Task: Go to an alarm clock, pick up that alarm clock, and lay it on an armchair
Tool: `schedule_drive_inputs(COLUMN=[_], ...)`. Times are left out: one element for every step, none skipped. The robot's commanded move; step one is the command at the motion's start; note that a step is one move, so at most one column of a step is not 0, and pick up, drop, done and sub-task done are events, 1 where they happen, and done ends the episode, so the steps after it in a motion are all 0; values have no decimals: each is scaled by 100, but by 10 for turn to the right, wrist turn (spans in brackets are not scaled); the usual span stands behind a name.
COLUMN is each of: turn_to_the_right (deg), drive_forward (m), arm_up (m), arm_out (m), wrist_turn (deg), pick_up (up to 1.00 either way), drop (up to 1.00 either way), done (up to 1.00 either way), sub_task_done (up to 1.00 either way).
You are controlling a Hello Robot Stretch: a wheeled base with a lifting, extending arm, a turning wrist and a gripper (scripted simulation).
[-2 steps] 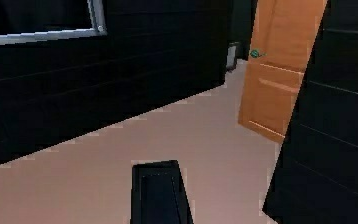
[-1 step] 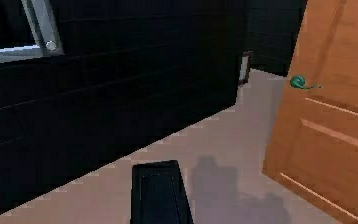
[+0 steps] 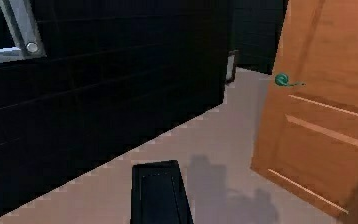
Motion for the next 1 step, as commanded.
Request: schedule_drive_inputs(turn_to_the_right=[0], drive_forward=[100], arm_up=[0], arm_out=[0], wrist_turn=[0], pick_up=[0], drop=[0], done=[0], sub_task_done=[0])
